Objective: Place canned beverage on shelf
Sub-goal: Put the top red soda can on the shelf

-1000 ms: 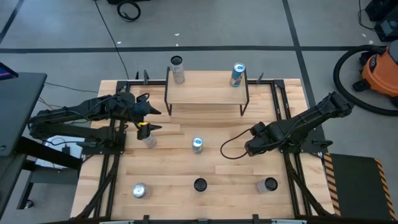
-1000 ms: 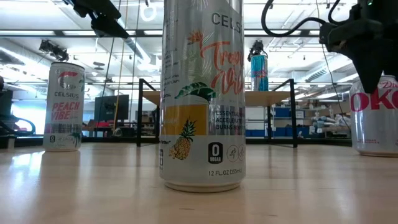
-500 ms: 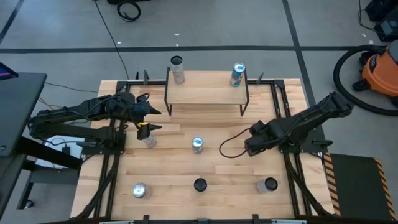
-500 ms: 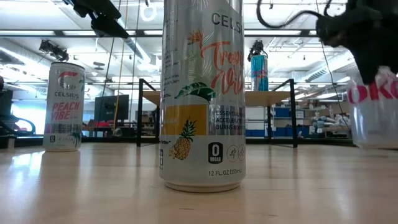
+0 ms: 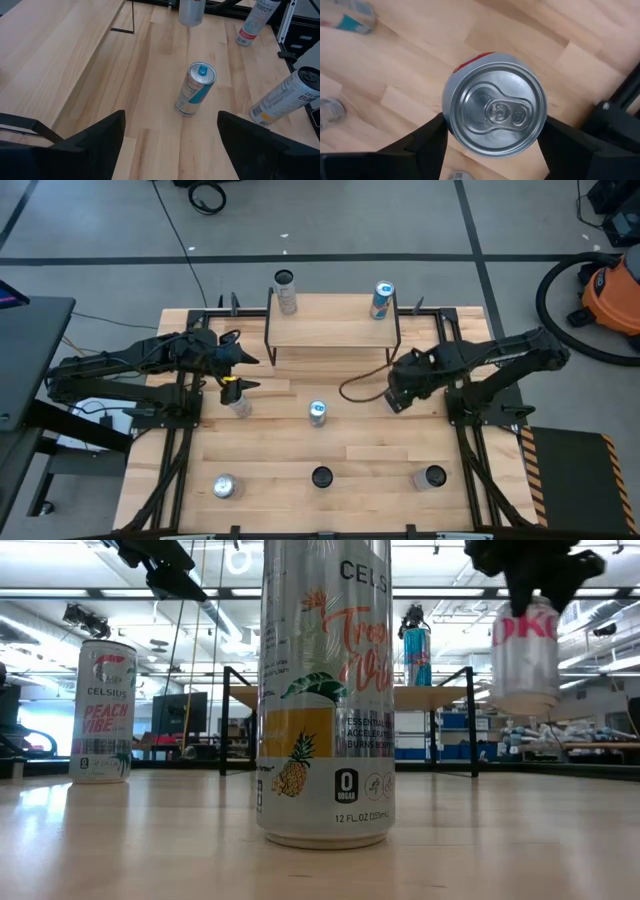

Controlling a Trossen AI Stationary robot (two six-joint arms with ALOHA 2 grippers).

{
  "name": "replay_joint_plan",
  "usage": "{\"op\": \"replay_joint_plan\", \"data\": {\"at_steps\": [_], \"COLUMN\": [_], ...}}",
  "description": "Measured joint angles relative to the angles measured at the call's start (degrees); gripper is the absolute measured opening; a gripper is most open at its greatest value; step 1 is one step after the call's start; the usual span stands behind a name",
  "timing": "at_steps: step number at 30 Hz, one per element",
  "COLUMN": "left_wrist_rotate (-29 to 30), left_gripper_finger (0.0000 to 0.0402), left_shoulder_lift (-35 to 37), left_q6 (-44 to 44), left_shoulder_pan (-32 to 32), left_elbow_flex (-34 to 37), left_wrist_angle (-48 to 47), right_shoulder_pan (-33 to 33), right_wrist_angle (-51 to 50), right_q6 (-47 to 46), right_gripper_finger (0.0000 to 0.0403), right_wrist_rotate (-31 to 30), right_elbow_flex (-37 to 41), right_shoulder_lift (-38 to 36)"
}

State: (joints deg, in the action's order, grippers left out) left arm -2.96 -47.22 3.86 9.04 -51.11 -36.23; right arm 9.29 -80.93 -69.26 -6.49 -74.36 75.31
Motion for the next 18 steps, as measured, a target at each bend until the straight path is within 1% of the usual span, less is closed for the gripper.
{"op": "replay_joint_plan", "data": {"at_steps": [7,13,18], "left_wrist_rotate": [0.0,0.0,0.0], "left_gripper_finger": [0.0318,0.0318,0.0318], "left_shoulder_lift": [0.0,0.0,0.0], "left_q6": [0.9,1.5,1.5], "left_shoulder_pan": [0.0,0.0,0.0], "left_elbow_flex": [0.0,0.0,0.0], "left_wrist_angle": [0.0,-0.1,-0.1], "right_shoulder_pan": [-5.3,-9.4,-12.8], "right_wrist_angle": [0.0,-0.1,-2.4], "right_q6": [10.3,20.4,28.0], "right_gripper_finger": [0.0275,0.0275,0.0275], "right_wrist_rotate": [0.1,0.0,-0.4], "right_elbow_flex": [-6.9,-15.4,-23.8], "right_shoulder_lift": [3.7,9.3,14.2]}}
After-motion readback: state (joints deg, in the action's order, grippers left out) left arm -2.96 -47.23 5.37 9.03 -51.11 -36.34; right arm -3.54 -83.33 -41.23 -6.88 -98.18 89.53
